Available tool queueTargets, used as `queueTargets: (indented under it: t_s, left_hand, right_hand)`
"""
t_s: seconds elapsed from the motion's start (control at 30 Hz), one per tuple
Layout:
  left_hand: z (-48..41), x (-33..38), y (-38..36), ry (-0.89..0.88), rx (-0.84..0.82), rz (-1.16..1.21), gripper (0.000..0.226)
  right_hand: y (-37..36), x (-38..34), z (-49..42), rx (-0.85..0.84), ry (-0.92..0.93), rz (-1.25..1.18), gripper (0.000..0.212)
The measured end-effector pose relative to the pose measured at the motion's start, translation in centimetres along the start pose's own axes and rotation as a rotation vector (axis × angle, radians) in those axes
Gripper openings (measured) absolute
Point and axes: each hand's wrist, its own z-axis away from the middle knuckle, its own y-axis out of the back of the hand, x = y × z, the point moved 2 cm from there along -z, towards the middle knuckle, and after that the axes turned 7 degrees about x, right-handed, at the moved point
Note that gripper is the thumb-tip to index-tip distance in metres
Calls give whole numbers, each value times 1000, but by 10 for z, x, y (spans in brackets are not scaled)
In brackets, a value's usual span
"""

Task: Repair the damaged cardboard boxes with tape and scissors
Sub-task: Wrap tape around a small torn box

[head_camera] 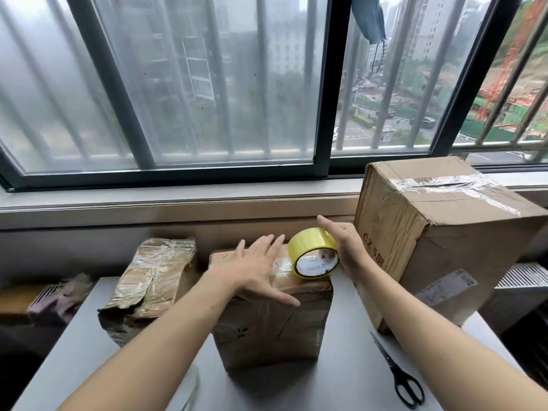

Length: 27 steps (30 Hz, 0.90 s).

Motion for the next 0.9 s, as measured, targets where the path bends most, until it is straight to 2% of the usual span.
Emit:
queueTargets:
  t_s: [0.1, 0.2, 0.27, 0.33, 0.37, 0.5, 0.6, 0.7, 0.8, 0.9]
  left_hand:
    - [-16, 14, -8, -26, 43, 18, 142]
    - [-19, 11, -13, 7, 66, -42, 133]
    - [-17, 9, -15, 20, 84, -62, 126]
    - [-18, 9, -15, 17, 97, -63, 129]
    - [-18, 9, -16, 16, 93, -67, 131]
    - [-16, 7, -16, 11, 96, -94, 129]
    - [-15, 10, -15, -1, 91, -92, 128]
    - [-14, 14, -11, 17, 21, -85, 132]
    - [-19, 26, -5, 40, -73, -65, 144]
    - [-37, 58, -3, -17, -57, -78, 143]
  right_hand:
    - [-3, 24, 3, 21, -150, -168, 55]
    - [-10, 26, 3, 33, -206, -180, 69]
    - [-11, 16, -2, 36, -199, -161, 63]
    - [-4, -3, -9, 52, -133, -93, 44]
    - [4, -12, -14, 69, -79, -40, 42]
    - [45, -23, -24, 48, 131, 306, 65]
    - [62, 27, -19, 41, 83, 472, 62]
    - [60, 73, -7, 144, 4, 389, 55]
    - [63, 78, -7, 160, -20, 359, 56]
    - [66, 81, -7, 162, -67, 309, 54]
